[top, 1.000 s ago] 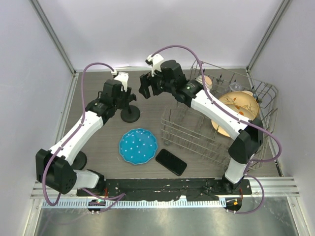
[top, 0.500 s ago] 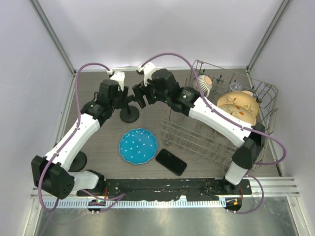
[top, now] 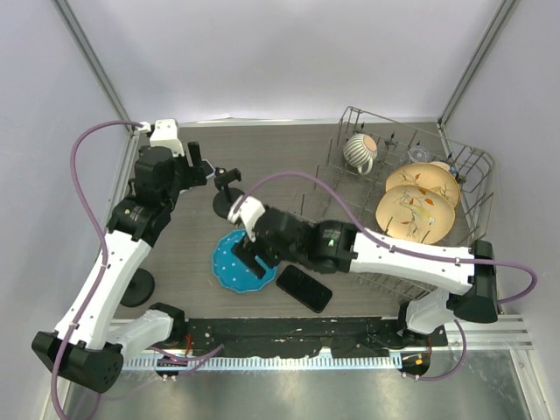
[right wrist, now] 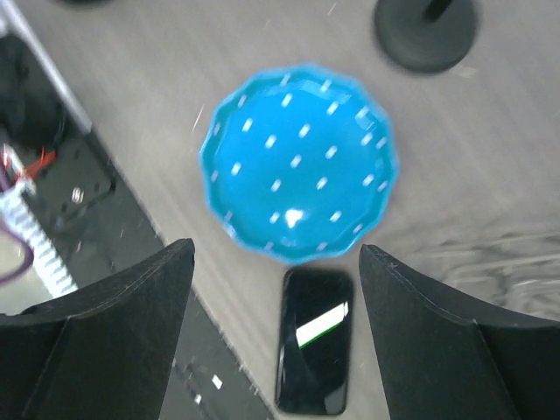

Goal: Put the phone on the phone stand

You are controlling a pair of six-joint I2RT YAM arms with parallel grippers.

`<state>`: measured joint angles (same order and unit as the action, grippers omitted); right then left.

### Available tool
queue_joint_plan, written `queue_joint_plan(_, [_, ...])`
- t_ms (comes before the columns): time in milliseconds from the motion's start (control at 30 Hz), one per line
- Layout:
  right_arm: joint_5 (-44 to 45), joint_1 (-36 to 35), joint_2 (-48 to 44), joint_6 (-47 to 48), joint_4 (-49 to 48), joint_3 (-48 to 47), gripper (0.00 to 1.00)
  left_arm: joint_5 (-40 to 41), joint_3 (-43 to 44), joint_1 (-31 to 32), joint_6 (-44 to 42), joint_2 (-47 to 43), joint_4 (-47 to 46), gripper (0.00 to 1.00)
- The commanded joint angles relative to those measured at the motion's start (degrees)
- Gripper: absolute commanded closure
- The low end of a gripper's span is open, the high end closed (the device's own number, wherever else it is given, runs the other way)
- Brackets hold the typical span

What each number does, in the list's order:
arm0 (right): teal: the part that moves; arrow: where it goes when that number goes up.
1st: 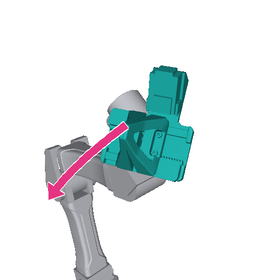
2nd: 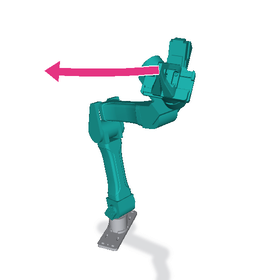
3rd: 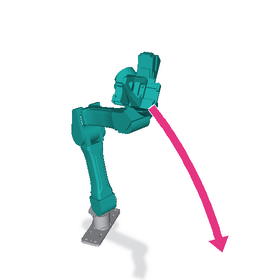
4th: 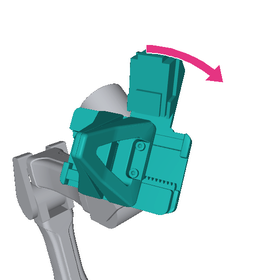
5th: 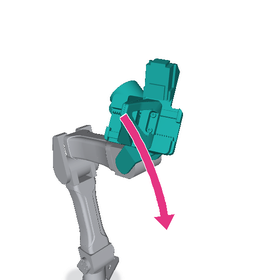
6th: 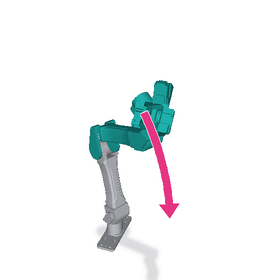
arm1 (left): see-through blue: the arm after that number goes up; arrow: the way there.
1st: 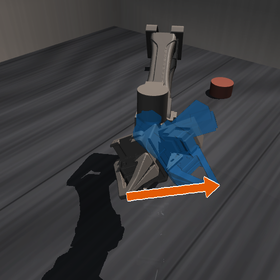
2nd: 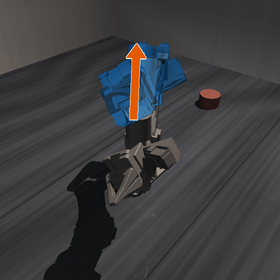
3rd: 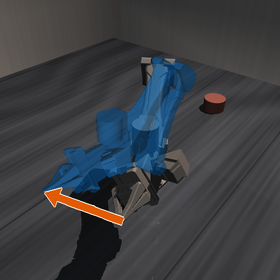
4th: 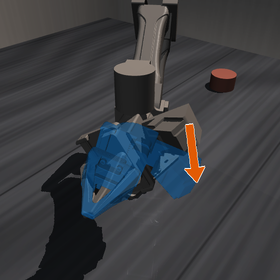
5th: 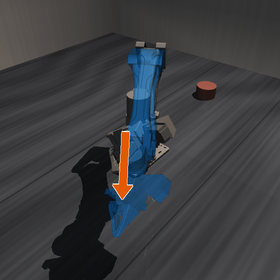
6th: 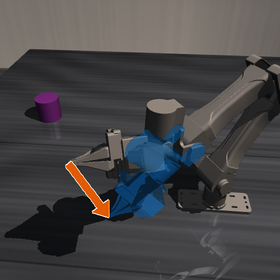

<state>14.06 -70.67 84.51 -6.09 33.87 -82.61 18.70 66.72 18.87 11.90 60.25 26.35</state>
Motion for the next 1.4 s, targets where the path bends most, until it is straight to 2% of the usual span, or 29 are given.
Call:
queue_joint_plan(0, [-0.1, -4.0, -1.3, -5.9, 1.8, 6.6, 0.19, 0.4, 0.1, -0.3, 2.2, -2.6, -3.4, 0.21])
queue_joint_plan(133, [-1.3, -4.1, 0.4, -11.0, 1.6, 14.7, 0.18, -0.9, -0.2, -0.3, 2.2, -3.5, -3.8, 0.19])
queue_joint_plan(267, [2.3, -4.0, -0.4, -13.2, 1.4, 20.4, 0.15, -2.0, -0.3, -0.4, 2.3, -3.5, -3.8, 0.15])
queue_joint_plan(333, [2.7, -3.2, -0.9, -13.5, 1.2, 22.7, 0.13, -2.4, -0.3, -0.3, 2.5, -3.5, -3.8, 0.11])
queue_joint_plan(400, [1.6, -0.4, -1.8, -13.8, 0.8, 24.3, 0.13, -3.1, -0.3, -0.3, 2.6, -3.3, -3.9, 0.01])
queue_joint_plan(433, [-0.3, 0.9, -2.2, -13.8, 0.1, 25.9, 0.13, -3.1, -0.3, -0.4, 2.6, -3.2, -3.8, 0.00])
queue_joint_plan(800, [-7.5, 6.2, -0.2, -7.5, -3.7, 30.8, 0.11, -4.8, -0.6, -0.3, 2.6, -3.3, -4.2, 0.00])
queue_joint_plan(1367, [-9.3, 6.4, 6.6, -6.1, -5.8, 30.5, 0.11, -6.2, -0.5, -0.3, 2.8, -3.0, -4.1, 0.00])
